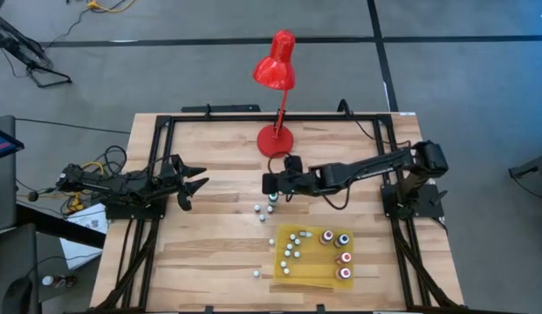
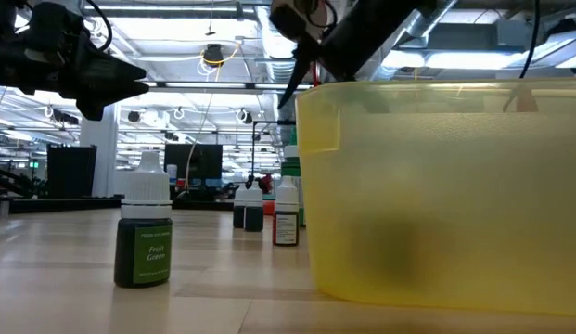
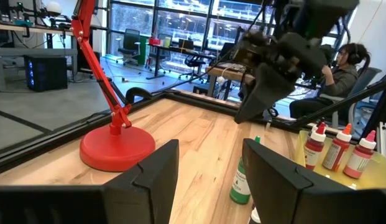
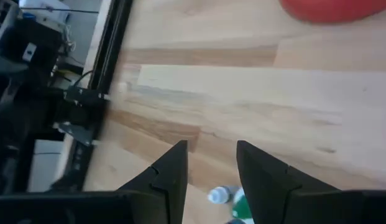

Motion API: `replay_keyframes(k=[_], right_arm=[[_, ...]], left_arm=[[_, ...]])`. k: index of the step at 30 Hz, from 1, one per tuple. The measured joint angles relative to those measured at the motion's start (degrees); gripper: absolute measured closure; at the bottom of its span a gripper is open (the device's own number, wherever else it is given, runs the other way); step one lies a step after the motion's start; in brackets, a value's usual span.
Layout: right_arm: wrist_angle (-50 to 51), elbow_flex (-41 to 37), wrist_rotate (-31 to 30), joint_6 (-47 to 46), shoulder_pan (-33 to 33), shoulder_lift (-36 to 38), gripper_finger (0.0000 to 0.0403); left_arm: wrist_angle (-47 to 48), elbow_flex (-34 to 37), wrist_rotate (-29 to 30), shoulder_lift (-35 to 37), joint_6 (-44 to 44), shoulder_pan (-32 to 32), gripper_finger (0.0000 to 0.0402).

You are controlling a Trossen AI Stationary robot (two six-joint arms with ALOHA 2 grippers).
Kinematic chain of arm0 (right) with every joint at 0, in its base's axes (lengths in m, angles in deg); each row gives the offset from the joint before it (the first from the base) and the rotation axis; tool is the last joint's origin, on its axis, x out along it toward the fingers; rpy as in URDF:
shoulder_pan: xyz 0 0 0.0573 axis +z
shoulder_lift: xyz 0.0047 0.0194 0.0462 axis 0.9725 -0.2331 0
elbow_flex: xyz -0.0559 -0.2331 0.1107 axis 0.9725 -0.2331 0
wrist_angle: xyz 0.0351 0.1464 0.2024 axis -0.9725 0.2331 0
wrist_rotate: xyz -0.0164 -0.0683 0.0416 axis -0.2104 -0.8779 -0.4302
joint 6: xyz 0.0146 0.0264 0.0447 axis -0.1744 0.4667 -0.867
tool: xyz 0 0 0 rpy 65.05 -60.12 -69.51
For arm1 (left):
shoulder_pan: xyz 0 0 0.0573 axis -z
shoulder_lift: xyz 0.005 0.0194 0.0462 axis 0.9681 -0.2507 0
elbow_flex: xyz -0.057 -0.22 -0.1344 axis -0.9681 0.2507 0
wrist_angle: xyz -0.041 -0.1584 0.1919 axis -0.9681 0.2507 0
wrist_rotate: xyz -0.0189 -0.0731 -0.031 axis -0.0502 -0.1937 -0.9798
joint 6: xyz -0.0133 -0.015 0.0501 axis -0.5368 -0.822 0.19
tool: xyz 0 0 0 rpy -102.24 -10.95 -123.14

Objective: Pick & Place food coloring
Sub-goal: Put the large green food coloring into the yellow bin

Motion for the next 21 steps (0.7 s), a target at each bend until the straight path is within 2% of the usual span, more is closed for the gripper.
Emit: replay_keyframes(k=[4,6,9,13,16,21], right_arm=[[8.27,1.18,5.38,-9.08,-0.88,-0.34,0.0274],[9.7,1.44,5.77,-12.57,-0.83,-0.95,0.0274],[11.51,1.33,5.67,-12.96,-0.83,-0.89,0.0277],[10.91,1.45,9.82,-12.72,-0.94,-1.04,0.0282],[10.94,3.08,10.35,-12.84,-0.85,-1.28,0.0284],[11.3,6.02,8.92,-5.87,-0.99,-1.26,0.0284]], left_arm=[[0.0,0.0,0.01,0.0,0.01,0.01,0.0233],[0.0,0.0,0.0,-0.01,-0.01,0.01,0.0233],[0.0,0.0,0.0,-0.02,0.01,0.0,0.0233],[-0.01,0.0,0.0,0.0,0.0,0.02,0.0233],[0.0,0.0,0.0,-0.01,0.01,0.02,0.0233],[0.0,0.0,0.0,0.0,-0.01,0.0,0.0233]])
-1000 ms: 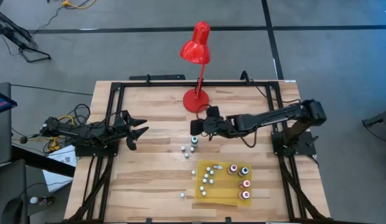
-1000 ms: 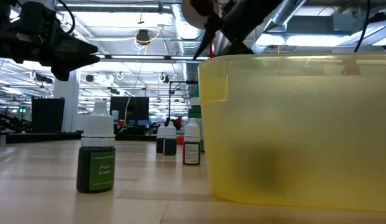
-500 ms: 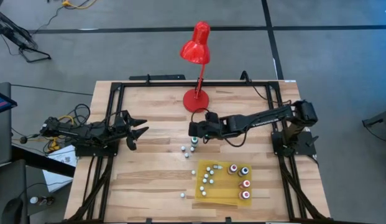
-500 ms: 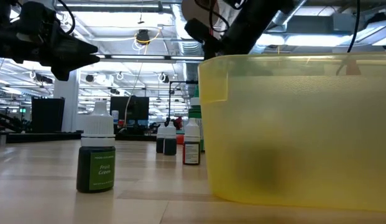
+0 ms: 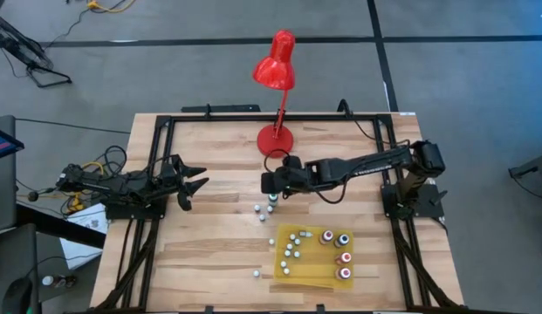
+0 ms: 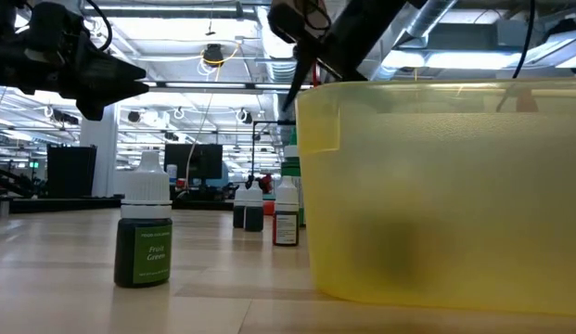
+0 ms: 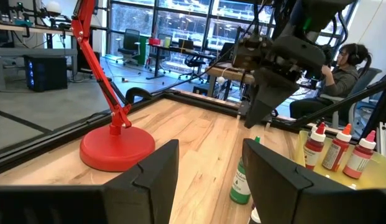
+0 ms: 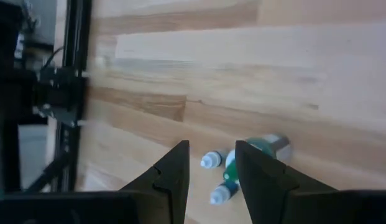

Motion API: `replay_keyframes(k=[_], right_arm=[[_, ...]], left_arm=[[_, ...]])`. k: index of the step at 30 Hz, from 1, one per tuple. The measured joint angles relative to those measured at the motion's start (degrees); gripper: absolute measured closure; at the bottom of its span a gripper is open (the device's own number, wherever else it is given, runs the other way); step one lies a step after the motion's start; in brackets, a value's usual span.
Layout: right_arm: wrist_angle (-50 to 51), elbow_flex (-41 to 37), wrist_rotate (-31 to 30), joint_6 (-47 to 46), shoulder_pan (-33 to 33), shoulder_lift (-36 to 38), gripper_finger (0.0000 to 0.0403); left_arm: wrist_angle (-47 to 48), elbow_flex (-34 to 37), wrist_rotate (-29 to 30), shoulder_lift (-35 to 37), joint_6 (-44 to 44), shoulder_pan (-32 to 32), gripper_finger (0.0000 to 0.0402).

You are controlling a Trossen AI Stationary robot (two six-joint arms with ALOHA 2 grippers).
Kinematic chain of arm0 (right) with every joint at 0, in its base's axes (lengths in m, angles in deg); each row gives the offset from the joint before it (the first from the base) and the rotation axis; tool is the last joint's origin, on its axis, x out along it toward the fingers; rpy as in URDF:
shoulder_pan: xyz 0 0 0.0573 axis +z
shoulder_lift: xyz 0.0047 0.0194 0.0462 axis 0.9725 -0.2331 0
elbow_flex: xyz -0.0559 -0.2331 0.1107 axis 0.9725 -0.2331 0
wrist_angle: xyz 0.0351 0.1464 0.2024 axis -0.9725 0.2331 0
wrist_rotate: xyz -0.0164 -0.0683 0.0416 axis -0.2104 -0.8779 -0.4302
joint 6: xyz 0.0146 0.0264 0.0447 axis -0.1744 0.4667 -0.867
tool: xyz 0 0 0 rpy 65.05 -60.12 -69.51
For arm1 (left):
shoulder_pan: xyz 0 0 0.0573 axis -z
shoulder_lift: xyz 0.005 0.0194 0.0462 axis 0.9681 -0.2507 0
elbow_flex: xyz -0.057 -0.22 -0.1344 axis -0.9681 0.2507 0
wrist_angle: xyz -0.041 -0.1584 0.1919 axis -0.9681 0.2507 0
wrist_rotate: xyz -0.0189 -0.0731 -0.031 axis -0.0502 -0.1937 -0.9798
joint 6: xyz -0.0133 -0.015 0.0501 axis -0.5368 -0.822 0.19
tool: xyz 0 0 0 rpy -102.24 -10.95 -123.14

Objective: Pick & Place food coloring
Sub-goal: Put the large green food coloring into the yellow bin

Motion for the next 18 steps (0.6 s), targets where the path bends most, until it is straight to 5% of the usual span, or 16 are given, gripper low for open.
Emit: replay_keyframes(k=[9,18], right_arm=[[-1.17,0.24,-4.34,38.32,-0.36,0.13,0.0284],[-5.65,0.24,0.66,42.73,0.58,0.2,0.0284]], left_arm=[[0.0,0.0,0.0,0.0,0.02,0.02,0.0233],[-0.01,-0.01,0.0,0.0,0.01,0.0,0.0233]])
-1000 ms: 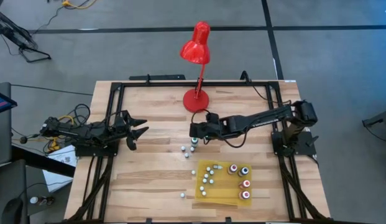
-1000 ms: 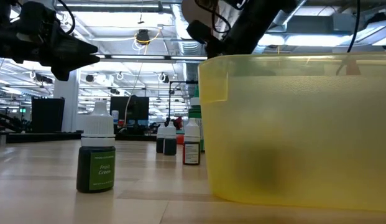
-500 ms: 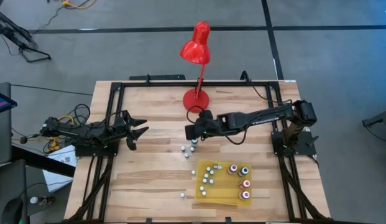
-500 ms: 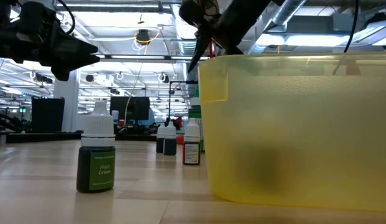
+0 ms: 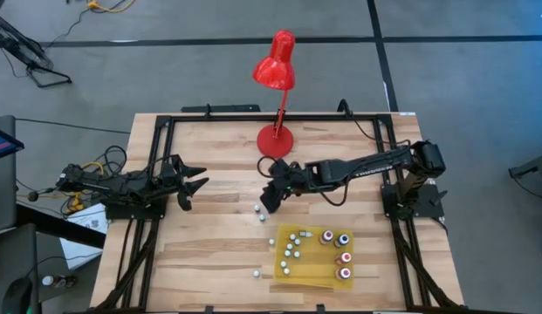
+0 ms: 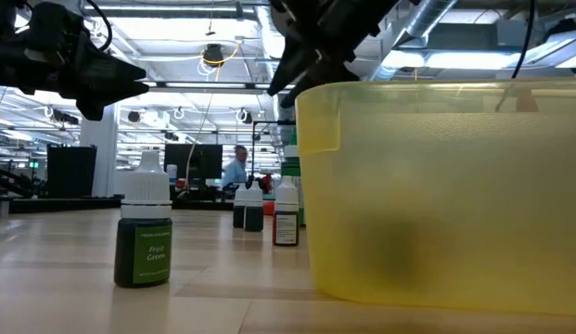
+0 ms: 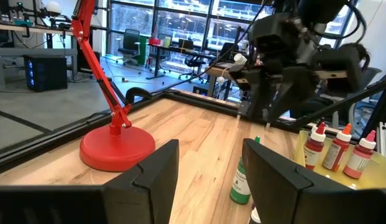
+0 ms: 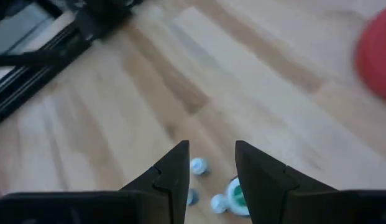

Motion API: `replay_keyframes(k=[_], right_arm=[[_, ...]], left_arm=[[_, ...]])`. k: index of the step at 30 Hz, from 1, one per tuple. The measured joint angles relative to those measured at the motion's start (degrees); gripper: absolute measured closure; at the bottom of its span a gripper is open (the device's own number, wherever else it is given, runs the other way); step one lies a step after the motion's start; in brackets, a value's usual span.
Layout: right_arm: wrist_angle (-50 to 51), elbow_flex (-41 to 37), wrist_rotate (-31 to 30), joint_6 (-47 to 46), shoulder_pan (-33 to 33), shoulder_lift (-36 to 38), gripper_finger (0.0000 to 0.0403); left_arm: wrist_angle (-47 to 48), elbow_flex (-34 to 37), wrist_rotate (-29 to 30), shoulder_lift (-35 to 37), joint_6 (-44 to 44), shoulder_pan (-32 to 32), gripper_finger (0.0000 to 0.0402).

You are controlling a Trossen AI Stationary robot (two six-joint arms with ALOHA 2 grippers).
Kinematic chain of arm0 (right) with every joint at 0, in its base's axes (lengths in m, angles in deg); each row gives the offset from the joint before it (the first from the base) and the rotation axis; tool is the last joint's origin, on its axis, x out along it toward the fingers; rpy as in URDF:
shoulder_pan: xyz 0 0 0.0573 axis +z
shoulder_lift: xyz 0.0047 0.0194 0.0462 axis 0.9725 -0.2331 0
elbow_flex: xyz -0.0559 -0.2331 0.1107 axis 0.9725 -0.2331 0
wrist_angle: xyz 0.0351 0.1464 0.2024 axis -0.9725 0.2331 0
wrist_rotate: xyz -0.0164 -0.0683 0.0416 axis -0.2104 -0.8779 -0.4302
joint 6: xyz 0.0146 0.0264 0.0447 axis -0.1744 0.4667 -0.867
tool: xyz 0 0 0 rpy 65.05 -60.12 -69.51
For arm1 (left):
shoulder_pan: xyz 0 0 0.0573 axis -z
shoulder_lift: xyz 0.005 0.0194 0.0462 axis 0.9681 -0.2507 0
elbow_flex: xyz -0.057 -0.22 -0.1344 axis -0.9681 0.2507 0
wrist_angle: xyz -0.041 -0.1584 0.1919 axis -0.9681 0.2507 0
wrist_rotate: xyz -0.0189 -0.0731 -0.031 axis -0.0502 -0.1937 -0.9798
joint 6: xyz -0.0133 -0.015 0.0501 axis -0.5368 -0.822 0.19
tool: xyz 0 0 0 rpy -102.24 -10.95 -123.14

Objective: Pick & Place food coloring
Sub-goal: Put the large green food coloring into the yellow bin

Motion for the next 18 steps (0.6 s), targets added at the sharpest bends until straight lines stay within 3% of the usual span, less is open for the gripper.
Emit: replay_keyframes(k=[7,18], right_arm=[[2.98,-0.01,5.45,14.67,0.07,0.0,0.0284],[8.68,-0.01,5.56,19.27,0.48,-0.07,0.0284]], left_arm=[[-0.01,0.0,0.0,-0.01,0.01,0.02,0.0233],[0.0,0.0,0.0,-0.01,0.01,0.01,0.0233]])
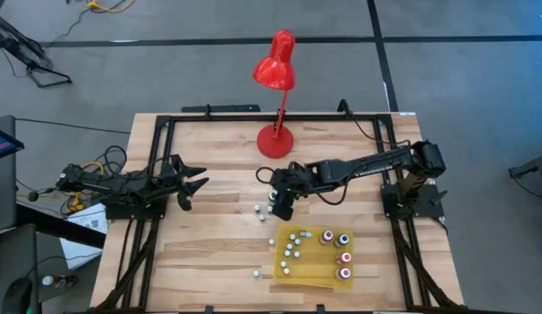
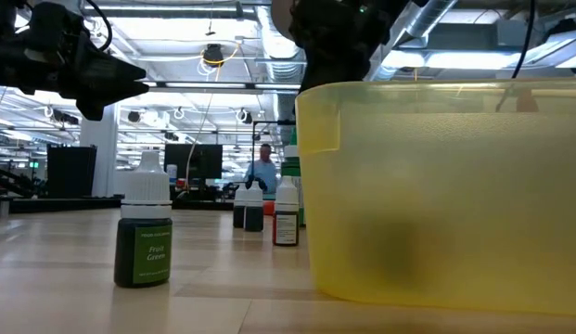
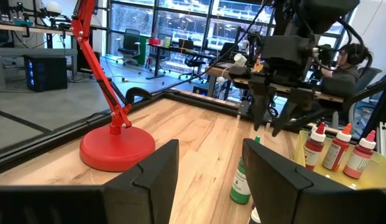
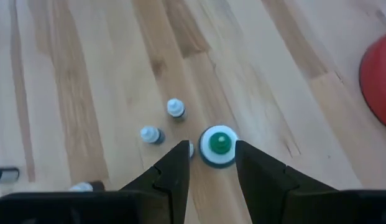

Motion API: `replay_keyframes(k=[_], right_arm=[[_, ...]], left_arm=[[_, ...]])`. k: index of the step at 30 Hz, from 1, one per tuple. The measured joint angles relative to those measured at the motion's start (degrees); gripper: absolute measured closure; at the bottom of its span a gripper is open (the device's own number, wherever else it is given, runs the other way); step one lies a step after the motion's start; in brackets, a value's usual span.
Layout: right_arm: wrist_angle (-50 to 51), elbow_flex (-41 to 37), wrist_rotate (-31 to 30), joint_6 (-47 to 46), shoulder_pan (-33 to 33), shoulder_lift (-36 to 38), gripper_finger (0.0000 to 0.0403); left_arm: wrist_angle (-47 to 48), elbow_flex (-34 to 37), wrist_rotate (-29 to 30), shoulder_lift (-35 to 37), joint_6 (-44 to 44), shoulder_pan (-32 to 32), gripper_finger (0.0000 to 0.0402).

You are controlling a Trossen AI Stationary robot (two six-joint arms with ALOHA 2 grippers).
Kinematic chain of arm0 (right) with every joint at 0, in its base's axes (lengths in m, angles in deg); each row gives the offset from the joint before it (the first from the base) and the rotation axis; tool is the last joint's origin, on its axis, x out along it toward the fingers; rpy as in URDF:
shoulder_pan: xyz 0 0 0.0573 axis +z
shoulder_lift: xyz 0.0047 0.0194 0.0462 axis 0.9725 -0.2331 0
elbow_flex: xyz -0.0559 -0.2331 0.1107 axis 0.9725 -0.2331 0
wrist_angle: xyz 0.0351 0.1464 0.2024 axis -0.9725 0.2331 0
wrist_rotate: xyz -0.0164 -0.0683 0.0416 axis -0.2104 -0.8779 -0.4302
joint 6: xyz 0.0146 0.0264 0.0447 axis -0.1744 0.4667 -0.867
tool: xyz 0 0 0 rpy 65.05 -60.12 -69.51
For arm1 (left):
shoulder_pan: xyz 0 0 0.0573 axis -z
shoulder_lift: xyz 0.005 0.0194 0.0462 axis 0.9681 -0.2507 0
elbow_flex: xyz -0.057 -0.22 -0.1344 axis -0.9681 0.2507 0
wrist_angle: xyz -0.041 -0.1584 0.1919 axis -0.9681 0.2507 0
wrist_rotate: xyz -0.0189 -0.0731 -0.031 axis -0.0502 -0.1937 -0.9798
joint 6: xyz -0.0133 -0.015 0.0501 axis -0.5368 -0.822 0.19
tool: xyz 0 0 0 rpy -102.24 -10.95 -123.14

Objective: Pick & Place food coloring
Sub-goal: Put the large green food coloring into the yellow bin

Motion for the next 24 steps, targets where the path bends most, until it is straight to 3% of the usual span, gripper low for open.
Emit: replay_keyframes(k=[12,17,24], right_arm=[[0.81,0.0,-0.25,10.99,-0.27,-0.01,0.0284],[-0.04,-0.67,-2.99,12.44,-0.27,-0.02,0.0281],[-2.93,-3.07,-3.12,11.85,-0.27,-0.07,0.0203]], left_arm=[[0.0,-0.01,0.0,0.01,0.0,0.01,0.0233],[0.01,0.01,0.0,-0.01,-0.02,-0.01,0.0233],[0.01,-0.01,0.0,0.01,0.0,0.0,0.0233]])
